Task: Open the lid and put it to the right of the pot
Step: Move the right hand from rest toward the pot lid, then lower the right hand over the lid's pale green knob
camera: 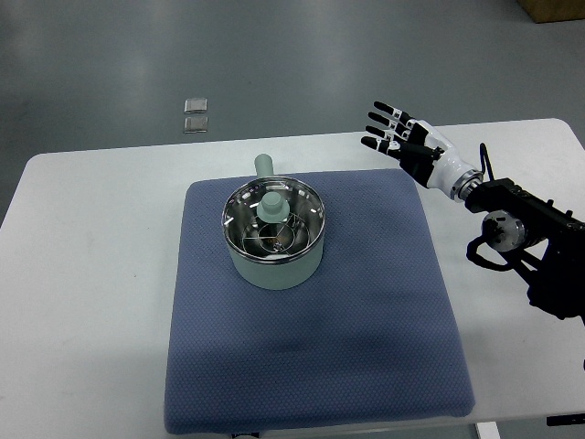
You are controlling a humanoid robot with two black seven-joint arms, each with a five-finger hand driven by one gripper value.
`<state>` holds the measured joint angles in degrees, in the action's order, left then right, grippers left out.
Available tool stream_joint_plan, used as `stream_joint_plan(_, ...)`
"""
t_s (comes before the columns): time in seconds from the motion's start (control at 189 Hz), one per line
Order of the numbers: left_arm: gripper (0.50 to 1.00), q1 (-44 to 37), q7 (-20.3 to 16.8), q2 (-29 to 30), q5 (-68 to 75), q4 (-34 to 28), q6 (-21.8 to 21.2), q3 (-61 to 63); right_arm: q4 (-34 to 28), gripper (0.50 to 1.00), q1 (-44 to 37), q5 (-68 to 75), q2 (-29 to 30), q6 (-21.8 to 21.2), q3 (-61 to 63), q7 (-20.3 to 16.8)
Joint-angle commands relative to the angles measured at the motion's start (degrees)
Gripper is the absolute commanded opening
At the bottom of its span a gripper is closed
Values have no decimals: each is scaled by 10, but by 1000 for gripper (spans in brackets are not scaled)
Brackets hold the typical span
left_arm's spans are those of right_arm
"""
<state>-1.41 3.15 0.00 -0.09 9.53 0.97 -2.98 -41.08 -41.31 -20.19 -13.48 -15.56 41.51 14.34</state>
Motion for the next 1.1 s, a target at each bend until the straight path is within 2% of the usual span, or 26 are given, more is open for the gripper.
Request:
stream_joint_plan(0.0, 1000, -1, -1, 0, 0, -2, 0, -1, 11, 938, 0, -2, -1, 4, -2, 0)
stream_joint_plan(0.175, 1000, 0, -1, 0, 0, -3, -1, -1, 14, 936, 1, -9, -5, 0, -7, 0)
stream_joint_plan(0.312, 1000, 0, -1, 0, 0, -2, -1, -1, 13, 936, -7, -72, -8, 0, -34, 6)
stream_joint_plan(0.381, 1000, 0, -1, 0, 0, -2, -1, -1, 7, 936, -17, -125, -8, 3, -42, 29)
stream_joint_plan(0.492, 1000, 0, -1, 0, 0, -3, -1, -1, -10, 936, -36, -248, -25, 14, -49, 102)
stream_joint_plan(0.583, 1000, 0, -1, 0, 0, -3, -1, -1, -13, 936, -46, -304, -38, 19, -70, 121)
stream_joint_plan(0.757, 1000, 0, -1, 0, 0, -2, -1, -1, -46, 936, -120, -325, -64, 20, -150, 129)
stream_joint_plan(0.837, 1000, 1, -1, 0, 0, -2, -1, -1, -53, 936, -165, -361, -79, 33, -204, 137)
stream_joint_plan(0.959, 1000, 1, -1, 0, 0, -2, -1, -2, -57, 936, -259, -449, -74, 77, -328, 178)
stream_joint_plan(1.001, 1000, 1, -1, 0, 0, -2, -1, -2, -57, 936, -292, -471, -71, 93, -374, 186)
stream_joint_plan(1.054, 1000, 1, -1, 0, 0, -2, -1, -2, -57, 936, -292, -471, -71, 93, -374, 186)
stream_joint_plan(1.059, 1000, 1, -1, 0, 0, -1, -1, -2, -57, 936, -329, -489, -64, 111, -430, 190)
stream_joint_plan(1.096, 1000, 1, -1, 0, 0, -1, -1, -3, -57, 936, -353, -495, -56, 120, -463, 192)
